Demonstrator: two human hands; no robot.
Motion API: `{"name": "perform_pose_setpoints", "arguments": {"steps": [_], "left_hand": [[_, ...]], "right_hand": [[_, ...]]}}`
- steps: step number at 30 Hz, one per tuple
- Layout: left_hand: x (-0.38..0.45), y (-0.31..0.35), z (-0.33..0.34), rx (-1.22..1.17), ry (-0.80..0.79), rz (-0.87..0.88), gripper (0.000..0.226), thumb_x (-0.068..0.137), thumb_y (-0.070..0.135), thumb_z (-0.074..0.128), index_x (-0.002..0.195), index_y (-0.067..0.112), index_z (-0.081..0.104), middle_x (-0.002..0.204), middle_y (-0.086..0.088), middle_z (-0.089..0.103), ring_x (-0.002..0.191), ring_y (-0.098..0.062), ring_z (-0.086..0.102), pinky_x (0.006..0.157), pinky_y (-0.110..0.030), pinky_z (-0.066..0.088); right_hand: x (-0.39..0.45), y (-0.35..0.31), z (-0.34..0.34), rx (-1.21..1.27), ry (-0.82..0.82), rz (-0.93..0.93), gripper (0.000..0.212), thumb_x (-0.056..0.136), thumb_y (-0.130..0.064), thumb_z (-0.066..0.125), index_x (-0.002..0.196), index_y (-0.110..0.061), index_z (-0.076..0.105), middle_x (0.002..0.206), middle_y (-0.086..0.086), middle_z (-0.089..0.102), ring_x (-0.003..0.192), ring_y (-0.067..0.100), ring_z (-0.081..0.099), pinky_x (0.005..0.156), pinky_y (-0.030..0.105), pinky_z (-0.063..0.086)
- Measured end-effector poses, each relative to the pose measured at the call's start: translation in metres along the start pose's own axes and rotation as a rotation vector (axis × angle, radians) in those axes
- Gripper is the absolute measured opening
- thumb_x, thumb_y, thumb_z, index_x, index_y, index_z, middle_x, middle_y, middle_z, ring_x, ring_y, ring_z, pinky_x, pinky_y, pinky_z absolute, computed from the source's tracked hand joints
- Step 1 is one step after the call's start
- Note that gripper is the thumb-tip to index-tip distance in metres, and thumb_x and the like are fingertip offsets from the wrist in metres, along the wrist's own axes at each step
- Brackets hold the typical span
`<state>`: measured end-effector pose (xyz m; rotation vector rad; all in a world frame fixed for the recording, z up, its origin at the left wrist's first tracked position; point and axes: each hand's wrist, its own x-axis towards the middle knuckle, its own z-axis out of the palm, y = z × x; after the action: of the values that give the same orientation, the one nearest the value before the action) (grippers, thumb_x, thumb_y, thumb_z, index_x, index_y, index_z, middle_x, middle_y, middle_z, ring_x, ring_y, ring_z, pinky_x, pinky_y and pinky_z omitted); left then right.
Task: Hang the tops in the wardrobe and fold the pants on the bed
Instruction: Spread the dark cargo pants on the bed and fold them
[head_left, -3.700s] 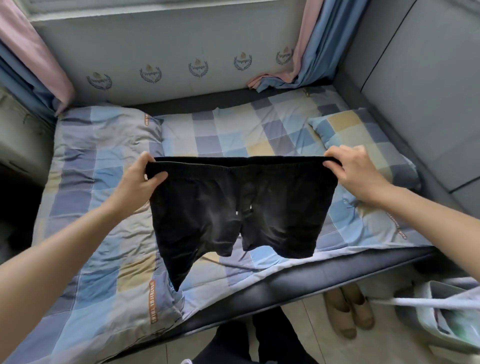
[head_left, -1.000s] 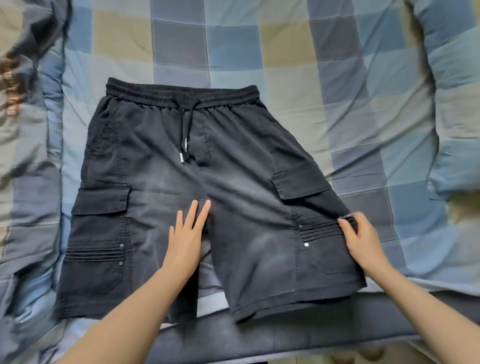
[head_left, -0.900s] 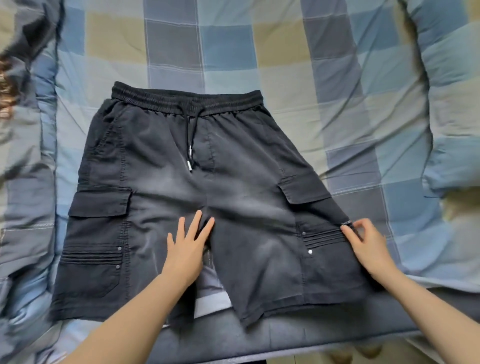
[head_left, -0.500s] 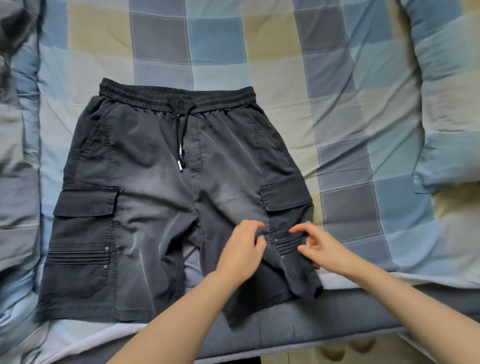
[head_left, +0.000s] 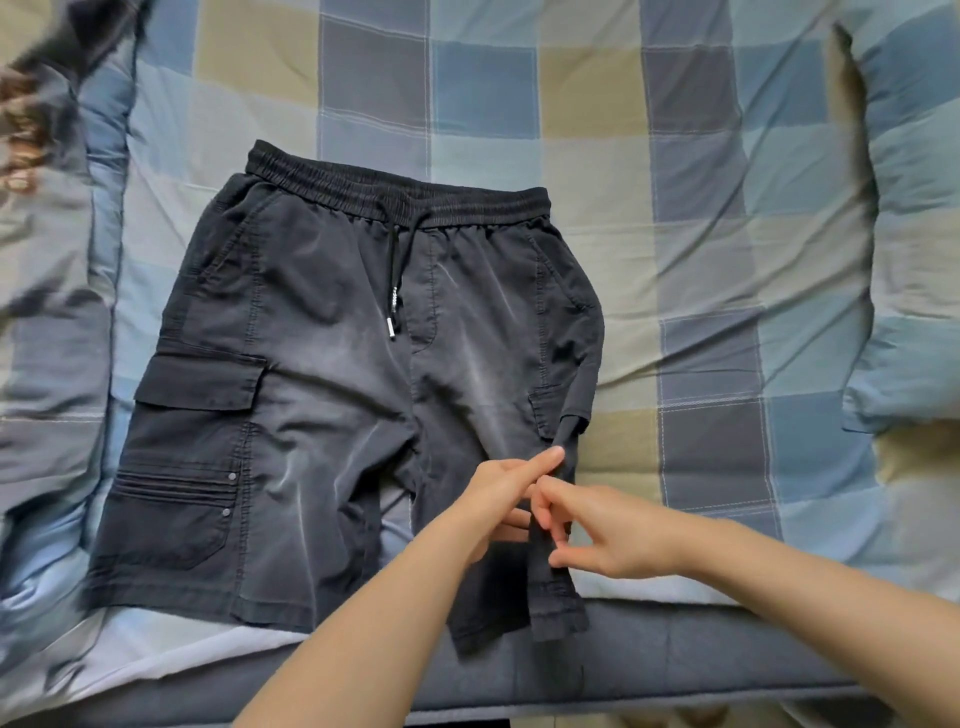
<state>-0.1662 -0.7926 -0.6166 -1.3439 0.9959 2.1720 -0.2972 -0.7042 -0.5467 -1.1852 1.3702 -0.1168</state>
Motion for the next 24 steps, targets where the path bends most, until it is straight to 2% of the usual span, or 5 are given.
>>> {"name": "perform_pose_setpoints", "arguments": {"steps": [4,9,14,17,24], "left_hand": [[-0.003,-0.004,-0.013,0.069,0.087,0.160,0.020,0.081,0.027,0.073,0.071,0.011,0.067,0.064,-0.001,0.062,0.065,-0.016,0.056,0.069,-0.032,0.047],[-0.007,-0.021,-0.037,0.473,0.343,0.293,0.028,0.089,0.026,0.062,0.064,0.024,0.051,0.063,0.008,0.057,0.069,-0.017,0.053,0.066,-0.031,0.042],[-0.026,-0.038,-0.058,0.401,0.245,0.347,0.021,0.092,0.024,0.062,0.071,0.029,0.059,0.071,0.011,0.064,0.073,-0.012,0.059,0.072,-0.030,0.049],[-0.048,-0.044,-0.073,0.343,0.147,0.373,0.008,0.094,0.023,0.061,0.091,0.025,0.068,0.089,0.009,0.072,0.087,-0.007,0.066,0.084,-0.029,0.053],[-0.100,-0.048,-0.126,0.247,-0.023,0.418,0.021,0.091,0.014,0.061,0.102,0.029,0.069,0.103,0.012,0.073,0.100,-0.003,0.065,0.089,-0.022,0.050]], "right_hand": [[0.012,-0.013,0.001,0.109,-0.024,-0.064,0.012,0.087,-0.016,0.063,0.091,-0.023,0.055,0.092,-0.009,0.072,0.093,0.010,0.066,0.088,0.032,0.050],[0.050,0.001,-0.059,0.558,0.688,0.278,0.012,0.095,-0.007,0.052,0.085,-0.003,0.057,0.065,0.009,0.061,0.060,0.026,0.058,0.068,0.042,0.056],[0.109,0.034,-0.117,0.670,0.870,0.635,0.046,0.098,-0.037,0.046,0.121,0.003,0.052,0.109,0.028,0.058,0.088,0.033,0.063,0.083,0.040,0.054],[0.141,0.019,-0.136,0.803,0.873,0.642,0.062,0.097,-0.052,0.042,0.132,-0.002,0.046,0.123,0.013,0.059,0.096,0.026,0.061,0.079,0.034,0.052],[0.201,-0.014,-0.161,0.751,0.982,0.685,0.016,0.089,-0.008,0.058,0.079,-0.016,0.049,0.079,0.006,0.054,0.048,0.012,0.053,0.039,0.018,0.042]]}}
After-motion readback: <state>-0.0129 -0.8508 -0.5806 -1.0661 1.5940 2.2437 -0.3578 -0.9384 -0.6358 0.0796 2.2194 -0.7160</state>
